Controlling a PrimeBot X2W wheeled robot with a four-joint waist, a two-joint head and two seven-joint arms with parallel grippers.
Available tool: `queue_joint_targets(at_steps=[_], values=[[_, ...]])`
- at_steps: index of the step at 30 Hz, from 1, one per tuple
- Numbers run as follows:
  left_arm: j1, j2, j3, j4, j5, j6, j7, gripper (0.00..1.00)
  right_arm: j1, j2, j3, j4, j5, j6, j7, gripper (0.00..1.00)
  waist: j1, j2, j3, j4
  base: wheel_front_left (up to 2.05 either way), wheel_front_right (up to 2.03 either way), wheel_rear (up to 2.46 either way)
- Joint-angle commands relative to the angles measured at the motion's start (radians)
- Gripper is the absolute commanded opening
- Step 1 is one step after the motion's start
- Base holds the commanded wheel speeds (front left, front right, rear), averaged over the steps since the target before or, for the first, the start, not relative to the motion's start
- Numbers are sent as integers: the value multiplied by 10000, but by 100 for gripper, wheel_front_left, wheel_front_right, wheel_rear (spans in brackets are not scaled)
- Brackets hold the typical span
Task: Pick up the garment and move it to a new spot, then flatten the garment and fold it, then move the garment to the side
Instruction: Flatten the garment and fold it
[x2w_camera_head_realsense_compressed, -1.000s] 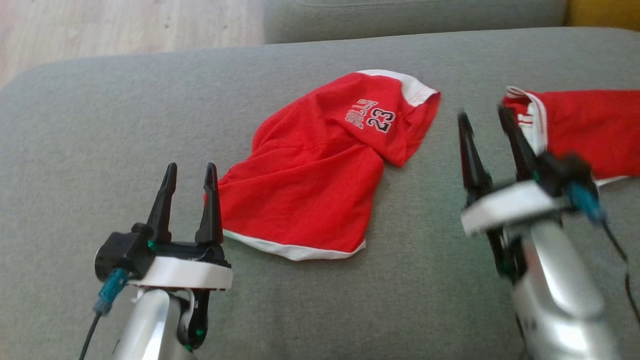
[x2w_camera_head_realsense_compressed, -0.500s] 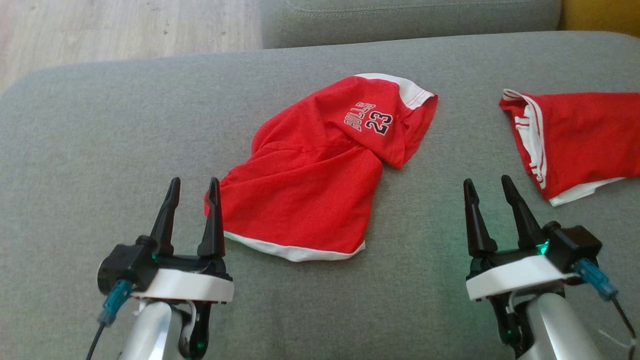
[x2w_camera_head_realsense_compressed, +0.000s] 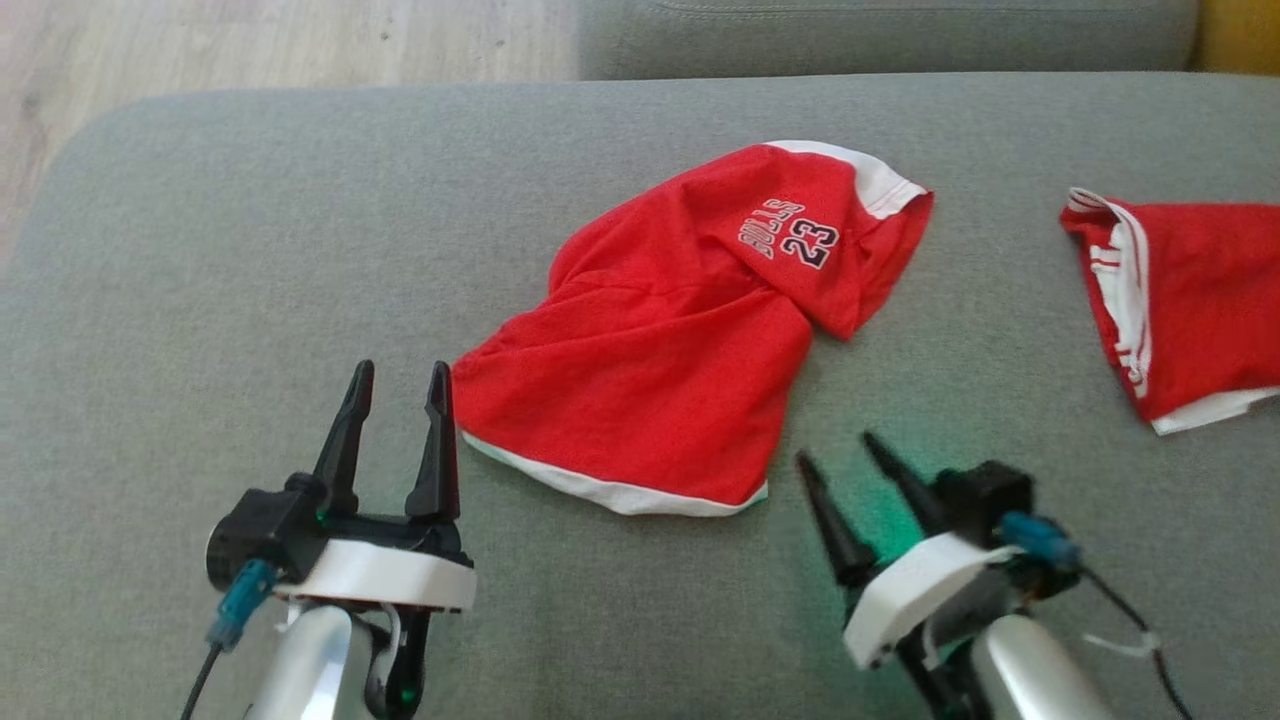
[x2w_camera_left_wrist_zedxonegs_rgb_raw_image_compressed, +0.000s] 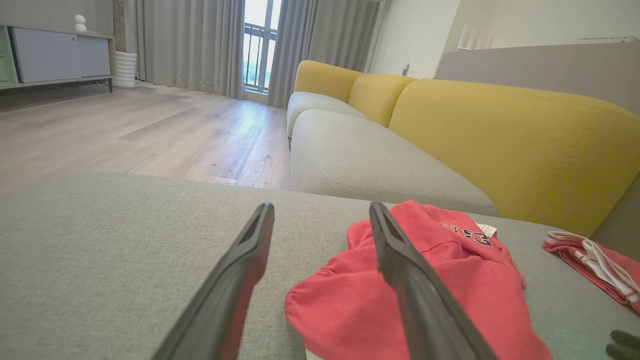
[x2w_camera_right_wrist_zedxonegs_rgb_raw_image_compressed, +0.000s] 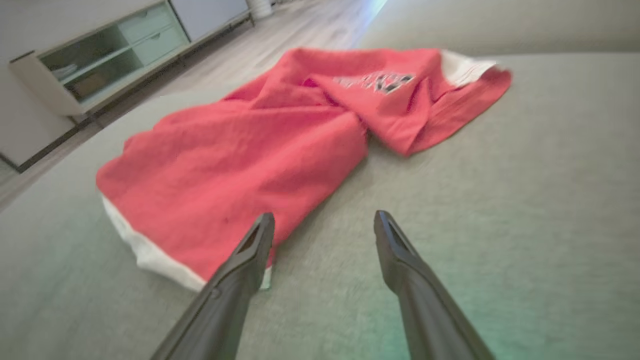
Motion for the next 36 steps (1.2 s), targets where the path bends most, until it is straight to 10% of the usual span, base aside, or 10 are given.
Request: queue_joint_targets(at_steps=[1, 16, 17, 18, 19, 36], values=[[-409, 42, 217, -243, 19, -16, -93, 100, -346, 47, 498, -120, 103, -9, 229, 100, 0, 0, 46, 126, 0, 0, 0], [-568, 40, 1, -156, -168, -19, -93, 100, -1200, 47, 1516, 1465, -77, -9, 1176, 100, 0, 0, 333, 763, 0, 0, 0], [-576, 40, -7, -151, -174, -20, -93, 100, -1267, 47, 1584, 1530, -53, -9, 1190, 80, 0, 0, 344, 781, 0, 0, 0], [-584, 40, -6, -153, -178, -20, -93, 100, -1334, 47, 1675, 1587, -40, -9, 1208, 21, 0, 0, 349, 795, 0, 0, 0], [-588, 40, 0, -156, -180, -19, -93, 100, -1400, 47, 1786, 1632, -43, -9, 1216, 0, 0, 0, 351, 803, 0, 0, 0], [-287, 40, 263, -247, -184, 64, -93, 100, -1718, -457, -1571, 589, -2321, -9, 951, 0, 0, 0, -262, -5, 0, 0, 0]])
